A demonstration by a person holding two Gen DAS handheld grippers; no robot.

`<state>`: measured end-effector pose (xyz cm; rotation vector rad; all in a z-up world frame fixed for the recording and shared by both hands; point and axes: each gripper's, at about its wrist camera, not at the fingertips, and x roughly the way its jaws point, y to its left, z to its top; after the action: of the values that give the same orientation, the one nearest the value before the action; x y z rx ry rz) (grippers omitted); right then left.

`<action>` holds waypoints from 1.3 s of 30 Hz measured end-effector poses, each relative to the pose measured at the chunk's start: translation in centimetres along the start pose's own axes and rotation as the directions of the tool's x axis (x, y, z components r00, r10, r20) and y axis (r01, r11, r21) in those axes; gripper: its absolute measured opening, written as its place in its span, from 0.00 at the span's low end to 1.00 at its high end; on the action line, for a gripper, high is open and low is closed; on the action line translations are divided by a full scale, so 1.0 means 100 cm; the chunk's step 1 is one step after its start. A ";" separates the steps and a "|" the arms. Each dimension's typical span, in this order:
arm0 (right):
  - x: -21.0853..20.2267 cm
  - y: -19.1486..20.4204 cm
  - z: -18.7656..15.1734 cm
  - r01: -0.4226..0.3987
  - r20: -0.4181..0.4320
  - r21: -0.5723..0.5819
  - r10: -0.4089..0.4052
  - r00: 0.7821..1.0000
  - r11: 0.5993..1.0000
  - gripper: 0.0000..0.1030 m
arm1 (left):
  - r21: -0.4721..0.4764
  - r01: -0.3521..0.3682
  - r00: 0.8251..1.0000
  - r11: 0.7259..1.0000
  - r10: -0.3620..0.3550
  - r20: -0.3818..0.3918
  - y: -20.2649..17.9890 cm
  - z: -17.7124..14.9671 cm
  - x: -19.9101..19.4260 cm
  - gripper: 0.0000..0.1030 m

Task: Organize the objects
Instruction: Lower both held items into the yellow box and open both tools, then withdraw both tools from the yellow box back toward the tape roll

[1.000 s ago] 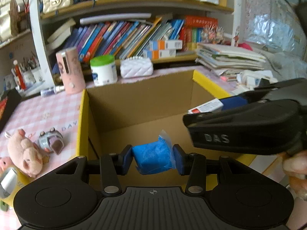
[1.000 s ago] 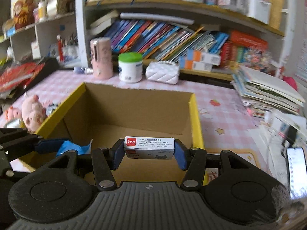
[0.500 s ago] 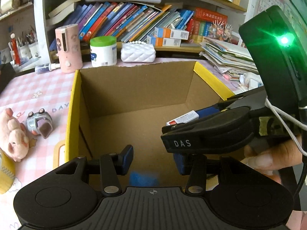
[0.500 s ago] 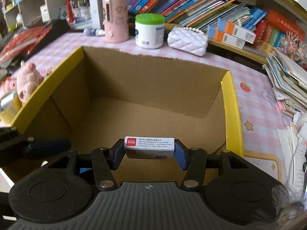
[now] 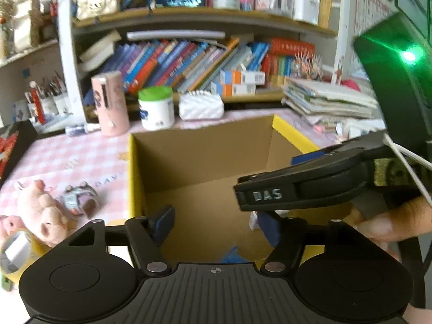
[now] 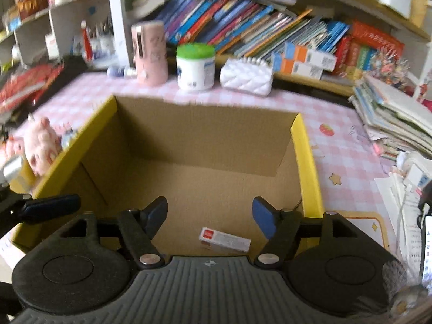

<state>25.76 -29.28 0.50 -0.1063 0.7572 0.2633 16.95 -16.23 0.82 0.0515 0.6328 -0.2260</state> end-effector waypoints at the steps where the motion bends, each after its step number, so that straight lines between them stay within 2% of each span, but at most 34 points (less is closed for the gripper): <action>1: -0.007 0.002 0.000 0.008 0.019 0.010 -0.008 1.000 1.000 0.68 | -0.001 -0.004 1.000 1.000 0.004 0.014 0.002 -0.001 -0.006 0.72; 7: -0.050 0.019 -0.014 0.081 0.131 0.070 -0.090 0.987 0.994 0.77 | -0.023 -0.034 0.996 0.999 0.036 0.079 0.020 -0.010 -0.044 0.81; 14: -0.094 0.044 -0.048 0.162 0.188 0.146 -0.188 0.964 0.976 0.79 | -0.041 -0.057 0.993 0.998 0.060 0.098 0.043 -0.037 -0.083 0.82; 20: -0.109 0.071 -0.081 0.193 0.148 0.180 -0.221 0.964 0.965 0.79 | -0.064 -0.085 0.995 0.994 0.088 0.040 0.065 -0.065 -0.099 0.82; 28: -0.114 0.116 -0.111 0.224 0.087 0.155 -0.239 0.967 0.962 0.79 | -0.101 -0.109 0.994 0.989 0.107 -0.025 0.092 -0.093 -0.116 0.83; 39: -0.110 0.169 -0.127 0.173 0.027 0.138 -0.178 0.984 0.975 0.80 | -0.105 -0.144 0.988 0.984 0.137 -0.067 0.126 -0.120 -0.141 0.84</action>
<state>5.02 -17.64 -1.11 -0.0395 0.7194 0.0454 1.77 0.16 -0.80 -0.0029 0.6975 -0.0529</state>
